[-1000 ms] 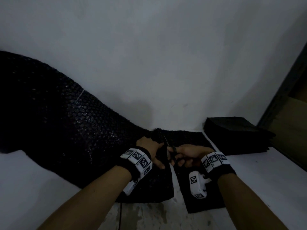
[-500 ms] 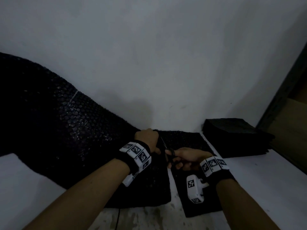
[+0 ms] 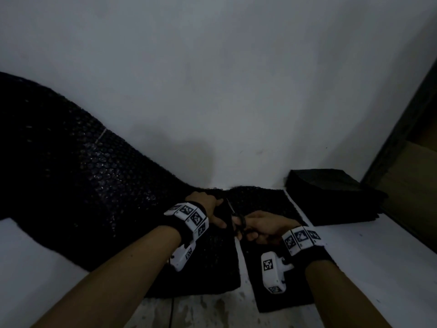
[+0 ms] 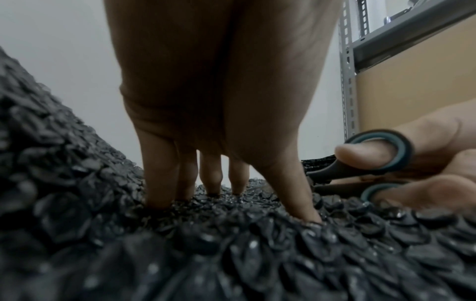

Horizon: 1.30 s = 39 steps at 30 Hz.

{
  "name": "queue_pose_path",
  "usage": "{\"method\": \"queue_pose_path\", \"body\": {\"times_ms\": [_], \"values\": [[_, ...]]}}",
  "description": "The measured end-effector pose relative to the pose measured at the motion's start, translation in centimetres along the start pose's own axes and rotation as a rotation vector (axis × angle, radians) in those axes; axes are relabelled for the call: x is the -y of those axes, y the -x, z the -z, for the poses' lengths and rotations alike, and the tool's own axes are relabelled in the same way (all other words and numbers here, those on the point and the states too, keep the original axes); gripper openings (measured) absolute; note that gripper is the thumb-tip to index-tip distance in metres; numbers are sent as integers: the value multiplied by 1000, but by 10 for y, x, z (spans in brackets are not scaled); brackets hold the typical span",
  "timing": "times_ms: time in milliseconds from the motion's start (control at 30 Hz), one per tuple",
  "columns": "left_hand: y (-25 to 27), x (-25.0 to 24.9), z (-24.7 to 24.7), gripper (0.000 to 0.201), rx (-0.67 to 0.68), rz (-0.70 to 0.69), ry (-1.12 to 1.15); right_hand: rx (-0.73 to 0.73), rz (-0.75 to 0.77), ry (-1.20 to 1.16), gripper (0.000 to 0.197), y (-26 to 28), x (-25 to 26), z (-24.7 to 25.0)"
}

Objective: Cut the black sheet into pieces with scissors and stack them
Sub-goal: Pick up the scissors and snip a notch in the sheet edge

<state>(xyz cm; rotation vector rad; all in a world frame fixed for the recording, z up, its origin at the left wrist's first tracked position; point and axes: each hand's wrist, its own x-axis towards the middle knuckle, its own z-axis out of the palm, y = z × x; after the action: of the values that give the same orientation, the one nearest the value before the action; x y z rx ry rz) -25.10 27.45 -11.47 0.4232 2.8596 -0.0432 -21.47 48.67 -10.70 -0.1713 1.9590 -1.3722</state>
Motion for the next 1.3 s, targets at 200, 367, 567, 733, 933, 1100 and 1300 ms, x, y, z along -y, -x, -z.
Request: {"method": "queue_pose_path", "body": {"times_ms": [200,367,567,733,933,1100,1300], "values": [[-3,2,-2,97,-1,-15,-28,-35,-61,131,56,-11,-1,1],[-4,2,-3,89,-24,-20,-30,-14,-69,60,59,-24,4,-1],[-7,4,-8,87,-63,-29,-26,-3,-79,67,59,-32,9,5],[-12,4,-10,90,-55,-20,-41,-5,-80,115,59,-43,7,11],[-18,6,-13,98,-58,-13,-46,-24,-30,117,43,-28,10,7],[-18,6,-13,101,-59,-1,-64,-23,-60,124,49,-28,11,10],[-19,5,-13,100,-49,-1,-59,32,-105,65,58,-44,14,14]]}}
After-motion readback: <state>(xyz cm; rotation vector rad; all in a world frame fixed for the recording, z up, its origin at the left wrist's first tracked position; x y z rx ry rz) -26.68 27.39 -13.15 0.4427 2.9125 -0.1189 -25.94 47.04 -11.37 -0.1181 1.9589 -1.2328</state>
